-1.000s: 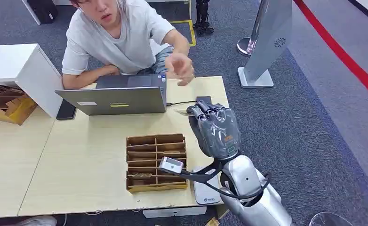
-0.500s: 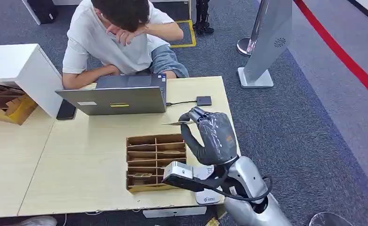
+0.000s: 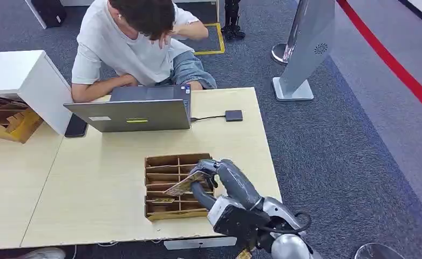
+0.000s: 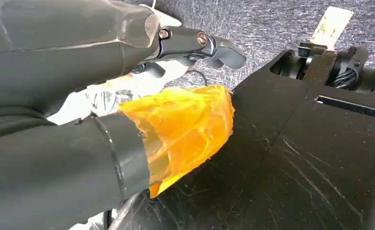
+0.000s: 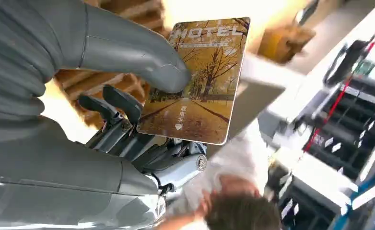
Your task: Pass the card to the sensor for recognition and then transmit it.
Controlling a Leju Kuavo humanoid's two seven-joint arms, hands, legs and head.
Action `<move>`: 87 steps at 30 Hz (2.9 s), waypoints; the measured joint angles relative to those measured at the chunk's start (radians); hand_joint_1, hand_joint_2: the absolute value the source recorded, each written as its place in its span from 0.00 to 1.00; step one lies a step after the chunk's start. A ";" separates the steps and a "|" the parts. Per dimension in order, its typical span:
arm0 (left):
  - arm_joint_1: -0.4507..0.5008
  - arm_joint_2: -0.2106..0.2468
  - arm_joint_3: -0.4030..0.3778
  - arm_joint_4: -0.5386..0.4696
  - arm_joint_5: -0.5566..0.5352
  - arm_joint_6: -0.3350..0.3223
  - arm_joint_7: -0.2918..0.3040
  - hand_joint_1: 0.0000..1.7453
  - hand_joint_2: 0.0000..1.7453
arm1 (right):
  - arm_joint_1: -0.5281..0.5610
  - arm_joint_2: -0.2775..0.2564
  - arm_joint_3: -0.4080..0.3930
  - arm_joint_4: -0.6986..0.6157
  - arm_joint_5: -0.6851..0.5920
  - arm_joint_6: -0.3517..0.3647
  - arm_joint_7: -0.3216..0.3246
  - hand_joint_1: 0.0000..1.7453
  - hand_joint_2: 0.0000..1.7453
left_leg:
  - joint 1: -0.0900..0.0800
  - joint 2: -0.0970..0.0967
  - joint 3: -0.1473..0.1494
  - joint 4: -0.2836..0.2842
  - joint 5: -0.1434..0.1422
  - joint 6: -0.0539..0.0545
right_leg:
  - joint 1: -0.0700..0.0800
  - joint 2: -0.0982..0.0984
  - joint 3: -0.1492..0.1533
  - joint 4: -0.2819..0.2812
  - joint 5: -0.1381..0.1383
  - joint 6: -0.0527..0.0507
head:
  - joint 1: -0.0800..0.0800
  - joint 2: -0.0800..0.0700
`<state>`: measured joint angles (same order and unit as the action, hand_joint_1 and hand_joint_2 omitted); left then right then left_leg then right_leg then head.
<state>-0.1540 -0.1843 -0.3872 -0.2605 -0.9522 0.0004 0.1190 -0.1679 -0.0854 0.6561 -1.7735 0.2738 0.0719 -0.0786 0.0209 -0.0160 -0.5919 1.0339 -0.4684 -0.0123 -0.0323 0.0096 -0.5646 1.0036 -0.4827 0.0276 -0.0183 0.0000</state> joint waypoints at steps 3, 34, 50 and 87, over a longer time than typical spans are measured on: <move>0.000 0.000 0.001 0.000 0.000 0.002 0.000 0.00 0.00 | 0.020 -0.009 0.000 0.005 -0.110 0.054 0.010 1.00 1.00 | 0.000 0.000 0.000 0.000 0.000 0.000 | 0.000 0.000 0.000 0.000 0.000 0.000 | 0.000 0.000; 0.000 -0.008 0.000 0.000 -0.019 -0.002 0.004 0.00 0.00 | 0.128 -0.047 -0.054 0.260 -0.347 0.086 0.089 1.00 1.00 | 0.000 0.000 0.000 0.000 0.000 0.000 | 0.000 0.000 0.000 0.000 0.000 0.000 | 0.000 0.000; -0.001 -0.008 -0.003 0.000 -0.026 -0.013 0.000 0.00 0.00 | 0.057 -0.128 -0.074 0.303 -0.313 0.142 0.142 1.00 1.00 | 0.000 0.000 0.000 0.000 0.000 0.000 | 0.000 0.000 0.000 0.000 0.000 0.000 | 0.000 0.000; -0.002 -0.008 -0.020 0.000 -0.025 -0.023 -0.007 0.00 0.00 | -0.045 -0.200 -0.072 0.441 -0.295 0.163 0.208 1.00 1.00 | 0.000 0.000 0.000 0.000 0.000 0.000 | 0.000 0.000 0.000 0.000 0.000 0.000 | 0.000 0.000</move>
<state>-0.1564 -0.1919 -0.4074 -0.2605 -0.9773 -0.0229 0.1118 -0.2130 -0.2850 0.5840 -1.3325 -0.0210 0.2354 0.1297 0.0208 -0.0161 -0.5921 1.0341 -0.4684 -0.0122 -0.0325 0.0096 -0.5645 1.0035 -0.4822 0.0280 -0.0183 0.0000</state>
